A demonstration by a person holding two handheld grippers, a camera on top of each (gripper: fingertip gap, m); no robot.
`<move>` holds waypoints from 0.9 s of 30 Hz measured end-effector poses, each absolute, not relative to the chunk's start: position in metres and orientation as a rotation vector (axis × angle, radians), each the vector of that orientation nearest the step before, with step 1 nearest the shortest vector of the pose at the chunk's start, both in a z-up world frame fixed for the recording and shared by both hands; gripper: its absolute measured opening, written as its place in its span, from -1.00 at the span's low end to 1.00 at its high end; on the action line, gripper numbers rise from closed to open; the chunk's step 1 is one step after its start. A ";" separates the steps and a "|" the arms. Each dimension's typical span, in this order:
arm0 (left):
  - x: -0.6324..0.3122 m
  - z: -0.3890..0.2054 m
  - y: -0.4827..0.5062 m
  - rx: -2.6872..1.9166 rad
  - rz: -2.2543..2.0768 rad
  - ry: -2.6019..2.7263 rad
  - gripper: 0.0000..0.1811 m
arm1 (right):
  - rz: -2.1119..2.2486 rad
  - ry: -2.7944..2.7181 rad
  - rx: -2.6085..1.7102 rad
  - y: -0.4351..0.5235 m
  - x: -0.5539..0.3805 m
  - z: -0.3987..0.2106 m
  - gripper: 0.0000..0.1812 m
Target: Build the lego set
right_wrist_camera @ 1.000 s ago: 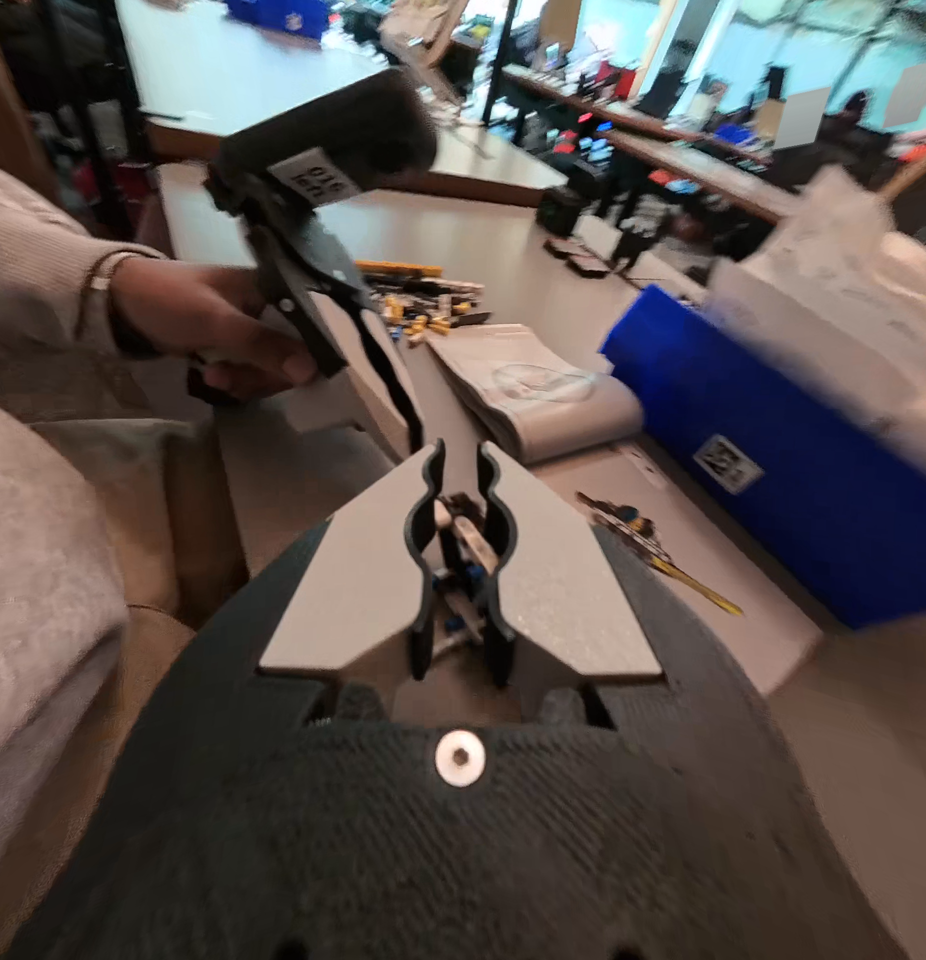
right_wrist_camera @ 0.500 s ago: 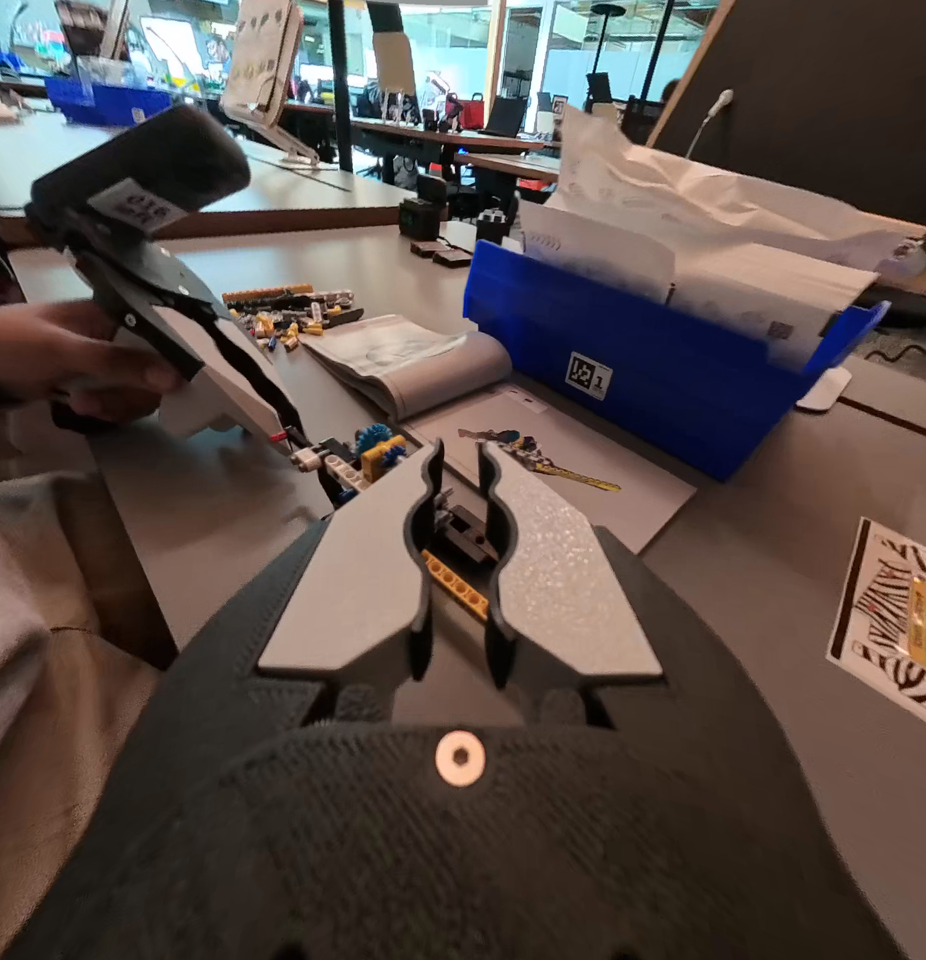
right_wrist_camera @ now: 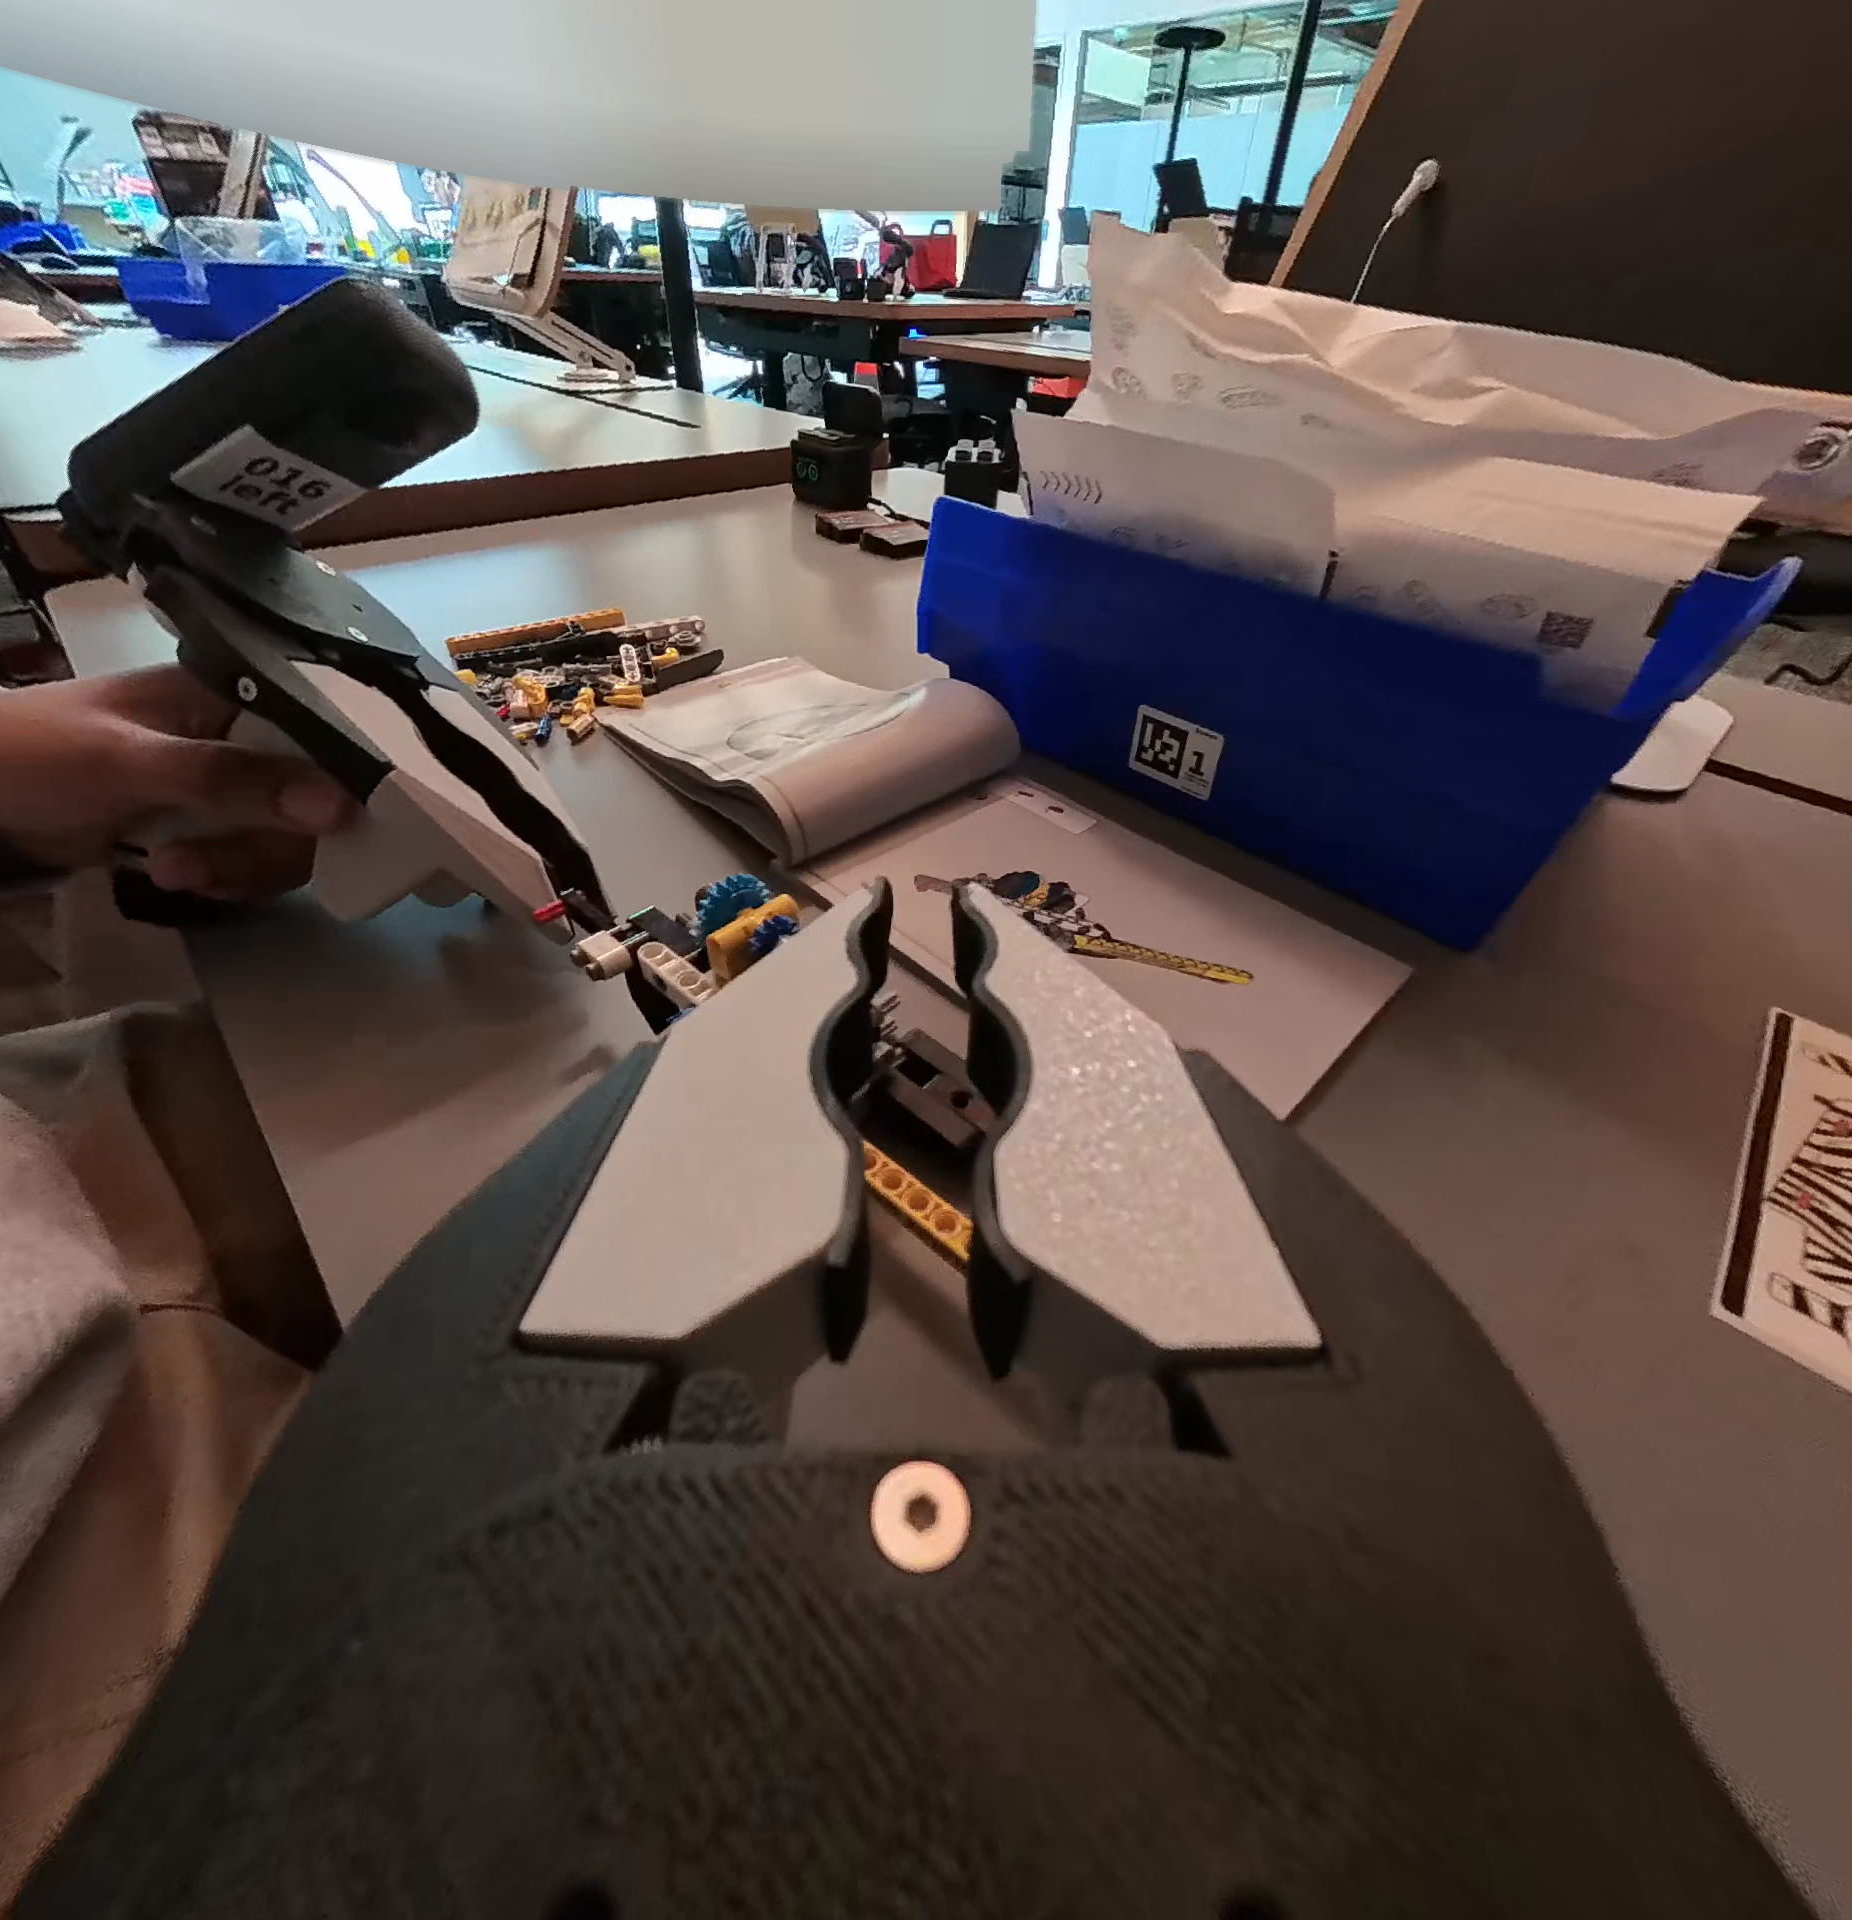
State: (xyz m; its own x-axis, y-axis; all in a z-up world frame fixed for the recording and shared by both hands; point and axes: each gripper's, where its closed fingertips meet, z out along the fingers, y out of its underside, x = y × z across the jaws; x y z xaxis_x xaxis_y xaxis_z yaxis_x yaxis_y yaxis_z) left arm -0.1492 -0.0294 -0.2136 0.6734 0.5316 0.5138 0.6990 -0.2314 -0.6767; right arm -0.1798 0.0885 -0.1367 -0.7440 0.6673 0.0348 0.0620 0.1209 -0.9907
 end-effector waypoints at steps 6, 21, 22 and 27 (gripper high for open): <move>-0.149 -0.215 -0.029 -1.904 -0.226 -0.969 -0.83 | 1.663 -1.929 -0.723 0.089 -0.182 -0.138 -0.90; -0.150 -0.214 -0.030 -1.895 -0.224 -0.970 -0.80 | 1.652 -1.952 -0.727 0.086 -0.176 -0.140 -0.89; -0.150 -0.213 -0.030 -1.893 -0.220 -0.970 -0.80 | 1.649 -1.955 -0.725 0.086 -0.175 -0.140 -0.89; -0.152 -0.212 -0.032 -1.886 -0.184 -0.976 -0.77 | 1.696 -1.927 -0.704 0.082 -0.167 -0.128 -0.89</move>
